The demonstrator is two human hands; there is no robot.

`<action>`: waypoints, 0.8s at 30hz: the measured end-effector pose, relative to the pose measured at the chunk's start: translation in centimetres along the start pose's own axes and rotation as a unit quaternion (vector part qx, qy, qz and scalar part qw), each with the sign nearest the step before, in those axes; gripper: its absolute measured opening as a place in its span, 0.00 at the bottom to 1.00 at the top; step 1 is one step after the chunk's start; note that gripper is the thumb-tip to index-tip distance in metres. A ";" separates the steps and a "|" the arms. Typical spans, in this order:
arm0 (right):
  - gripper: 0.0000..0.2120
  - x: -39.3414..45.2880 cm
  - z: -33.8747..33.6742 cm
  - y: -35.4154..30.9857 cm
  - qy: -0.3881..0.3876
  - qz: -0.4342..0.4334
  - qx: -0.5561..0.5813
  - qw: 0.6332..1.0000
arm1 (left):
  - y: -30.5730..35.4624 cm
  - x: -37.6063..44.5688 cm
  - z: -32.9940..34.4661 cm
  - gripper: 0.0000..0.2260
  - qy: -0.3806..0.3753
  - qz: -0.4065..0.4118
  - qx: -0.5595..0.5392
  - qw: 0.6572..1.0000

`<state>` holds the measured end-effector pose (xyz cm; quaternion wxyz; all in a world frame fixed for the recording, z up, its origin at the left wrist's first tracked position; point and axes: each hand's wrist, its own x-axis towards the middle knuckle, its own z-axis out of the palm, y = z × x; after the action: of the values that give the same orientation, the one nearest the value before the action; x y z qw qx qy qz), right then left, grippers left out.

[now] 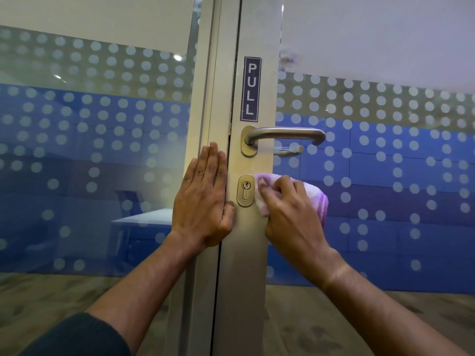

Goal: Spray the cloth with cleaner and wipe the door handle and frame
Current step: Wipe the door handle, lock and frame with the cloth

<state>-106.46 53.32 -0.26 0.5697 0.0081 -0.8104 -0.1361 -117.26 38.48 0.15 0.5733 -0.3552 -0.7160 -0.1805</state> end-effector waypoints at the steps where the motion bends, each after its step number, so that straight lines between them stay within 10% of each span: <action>1: 0.24 -0.4 0.3 -0.2 0.000 0.001 -0.006 1.000 | 0.0 0.0 0.0 0.42 0.001 0.001 -0.002 1.000; 11: 0.14 -2.7 -1.4 0.3 -0.099 -0.031 0.058 0.993 | 0.1 0.0 -0.1 0.41 0.005 -0.002 0.002 1.000; 16: 0.09 -1.8 -5.9 2.8 0.077 0.095 0.242 0.963 | 0.2 0.0 0.0 0.41 0.008 -0.003 -0.002 1.000; 24: 0.11 -1.9 -6.3 2.5 0.115 0.112 0.197 0.967 | 0.2 0.0 -0.1 0.41 0.004 -0.007 -0.001 1.000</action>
<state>-99.64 54.75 0.58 0.6577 0.0454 -0.7462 0.0927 -117.05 38.53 0.15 0.5746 -0.3496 -0.7160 -0.1871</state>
